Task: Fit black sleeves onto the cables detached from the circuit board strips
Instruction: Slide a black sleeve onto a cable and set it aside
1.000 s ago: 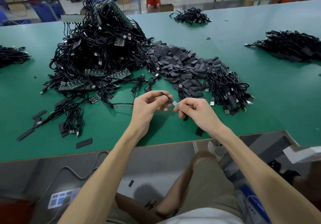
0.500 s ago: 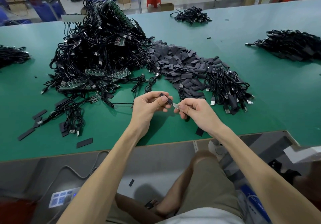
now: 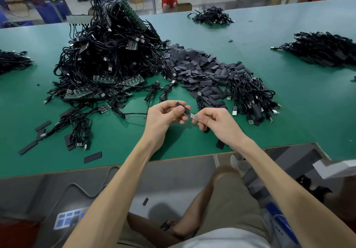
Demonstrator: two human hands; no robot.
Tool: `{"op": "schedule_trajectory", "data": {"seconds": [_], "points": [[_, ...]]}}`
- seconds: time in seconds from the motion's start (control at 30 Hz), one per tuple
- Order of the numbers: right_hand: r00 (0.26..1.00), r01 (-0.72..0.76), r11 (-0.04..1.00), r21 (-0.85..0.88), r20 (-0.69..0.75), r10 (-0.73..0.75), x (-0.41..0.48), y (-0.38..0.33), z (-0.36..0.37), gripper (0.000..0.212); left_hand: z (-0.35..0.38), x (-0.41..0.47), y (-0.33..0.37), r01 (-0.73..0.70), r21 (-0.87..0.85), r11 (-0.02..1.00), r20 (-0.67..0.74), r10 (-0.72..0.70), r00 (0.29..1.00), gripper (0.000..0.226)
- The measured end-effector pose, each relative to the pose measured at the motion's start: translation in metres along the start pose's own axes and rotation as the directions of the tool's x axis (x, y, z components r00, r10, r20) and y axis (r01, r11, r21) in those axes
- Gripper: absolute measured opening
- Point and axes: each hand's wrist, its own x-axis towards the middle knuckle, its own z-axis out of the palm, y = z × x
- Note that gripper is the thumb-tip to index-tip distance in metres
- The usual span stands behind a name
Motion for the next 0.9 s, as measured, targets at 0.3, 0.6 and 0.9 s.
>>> {"op": "schedule_trajectory", "data": {"seconds": [0.3,0.6,0.9], "points": [[1.000,-0.017,1.000,0.004,-0.016,0.017,0.0003,-0.0005,0.0007,0.024,0.0022,-0.0014,0.0023,0.037,-0.014,0.999,0.013,-0.037,0.999,0.025],[0.999,-0.020,0.999,0.029,-0.047,0.021,0.0003,0.0007,-0.0004,0.021,0.0043,-0.0024,0.0033,0.005,0.033,0.999,0.029,-0.006,1.000,0.023],[1.000,0.000,0.998,0.061,-0.012,0.001,-0.0015,0.0010,-0.0002,0.017,0.0066,-0.0027,0.0021,-0.037,0.159,0.987,0.055,0.029,0.998,0.019]]}}
